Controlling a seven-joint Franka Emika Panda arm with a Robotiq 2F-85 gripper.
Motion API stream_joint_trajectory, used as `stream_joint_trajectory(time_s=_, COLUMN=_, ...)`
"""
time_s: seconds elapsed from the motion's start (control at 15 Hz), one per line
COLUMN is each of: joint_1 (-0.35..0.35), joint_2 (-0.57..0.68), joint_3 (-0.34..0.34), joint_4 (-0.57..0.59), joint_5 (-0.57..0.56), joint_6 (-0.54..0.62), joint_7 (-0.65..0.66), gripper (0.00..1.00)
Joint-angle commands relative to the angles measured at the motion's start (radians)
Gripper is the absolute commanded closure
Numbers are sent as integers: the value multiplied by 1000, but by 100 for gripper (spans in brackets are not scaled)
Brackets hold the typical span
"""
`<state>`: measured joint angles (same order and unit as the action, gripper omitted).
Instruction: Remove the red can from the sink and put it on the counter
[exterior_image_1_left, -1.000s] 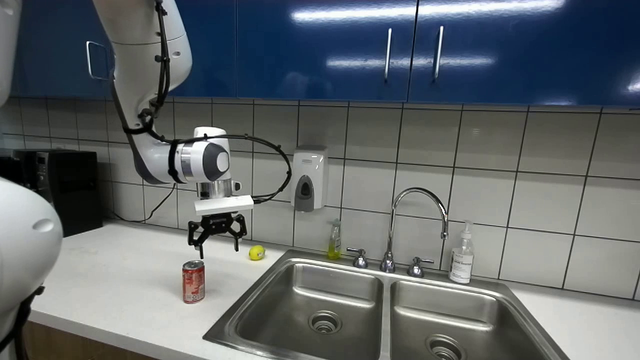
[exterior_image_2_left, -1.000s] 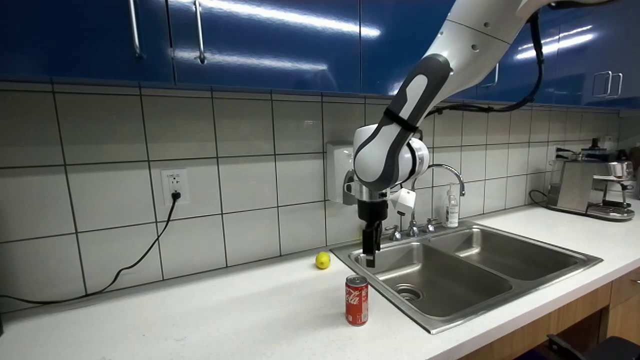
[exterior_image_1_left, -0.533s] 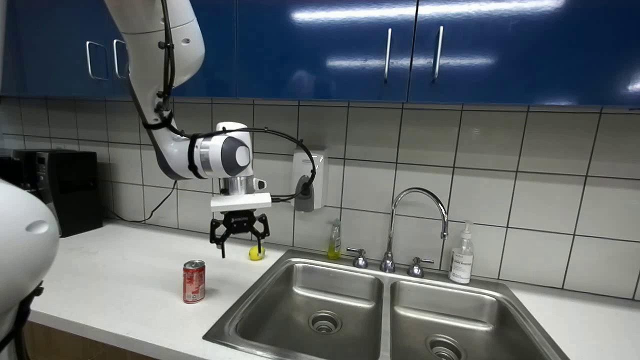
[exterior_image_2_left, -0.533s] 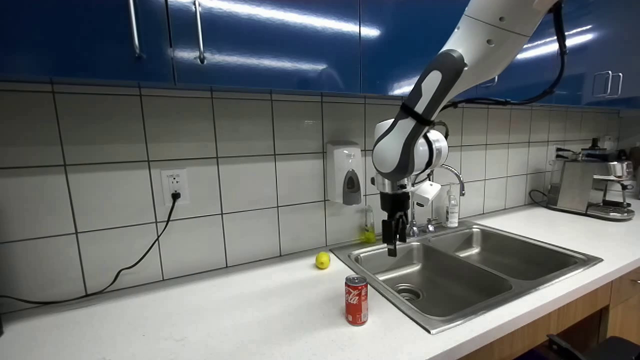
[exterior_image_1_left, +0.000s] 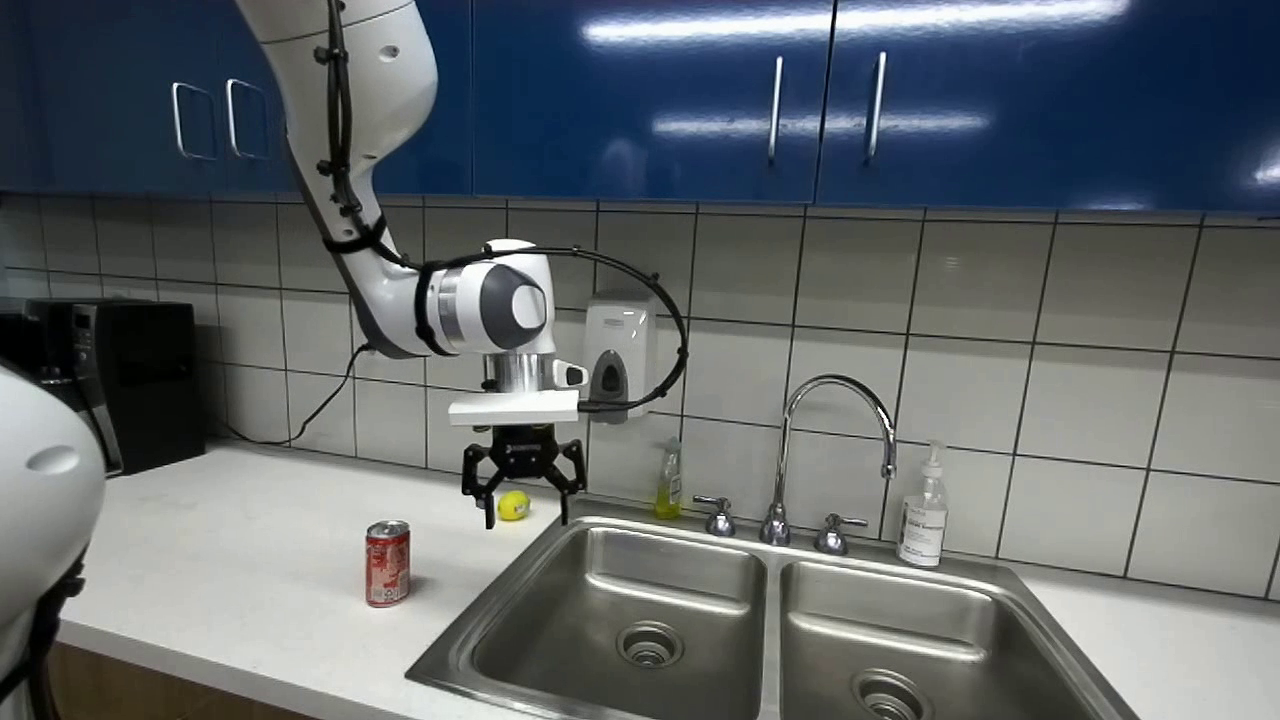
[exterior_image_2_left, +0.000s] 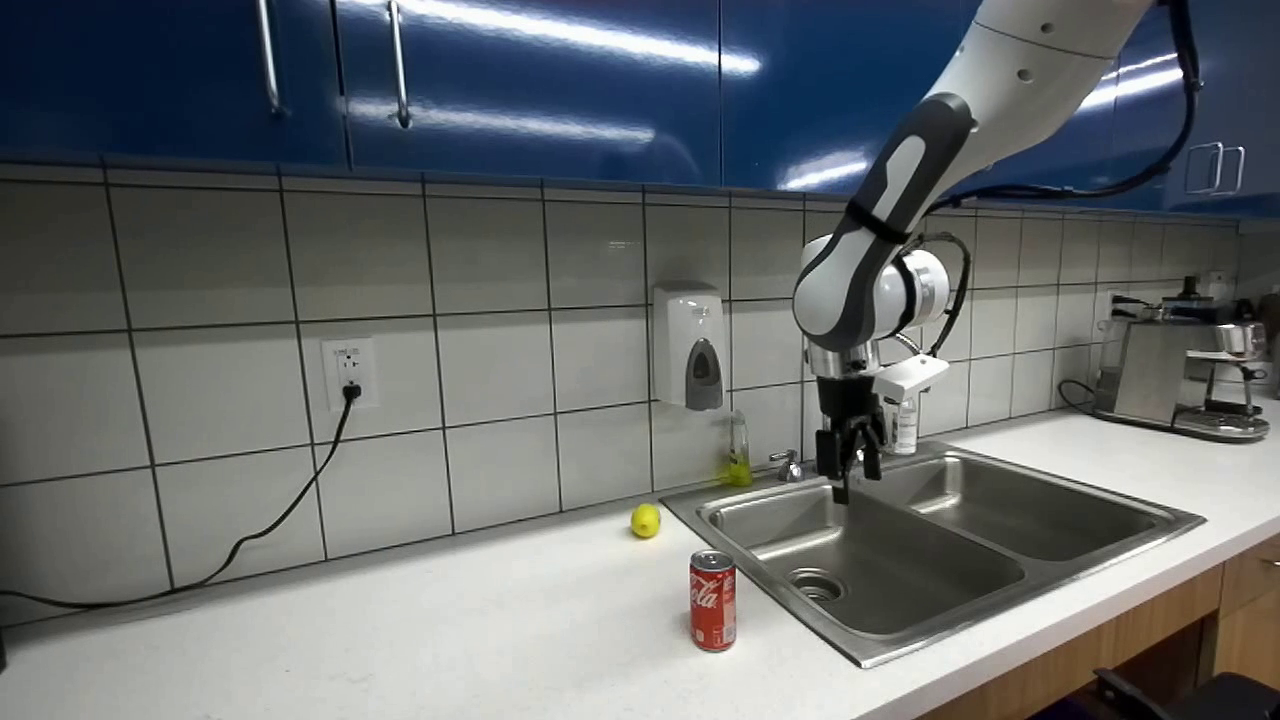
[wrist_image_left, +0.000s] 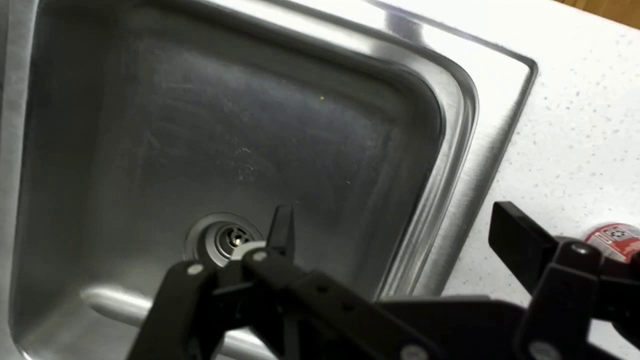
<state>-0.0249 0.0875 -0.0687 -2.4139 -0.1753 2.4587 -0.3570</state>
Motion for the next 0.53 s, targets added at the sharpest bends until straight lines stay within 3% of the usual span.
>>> stream_joint_trajectory(time_s=0.0, joint_1=-32, joint_2=-66, joint_3=-23, joint_4=-50, joint_5=-49, joint_6=-34, joint_7=76, gripper=0)
stream_joint_trajectory(time_s=0.27, joint_1=-56, joint_2=-79, joint_3=-56, joint_4=-73, joint_5=-89, joint_6=-35, joint_7=157, gripper=0)
stream_joint_trajectory(time_s=0.33, joint_1=-50, joint_2=-37, joint_3=-42, joint_4=-49, joint_5=-49, joint_6=-10, joint_7=91, gripper=0)
stream_joint_trajectory(time_s=0.47, joint_1=-57, joint_2=-41, joint_3=-51, joint_4=-56, joint_5=-61, joint_6=-10, joint_7=116, gripper=0)
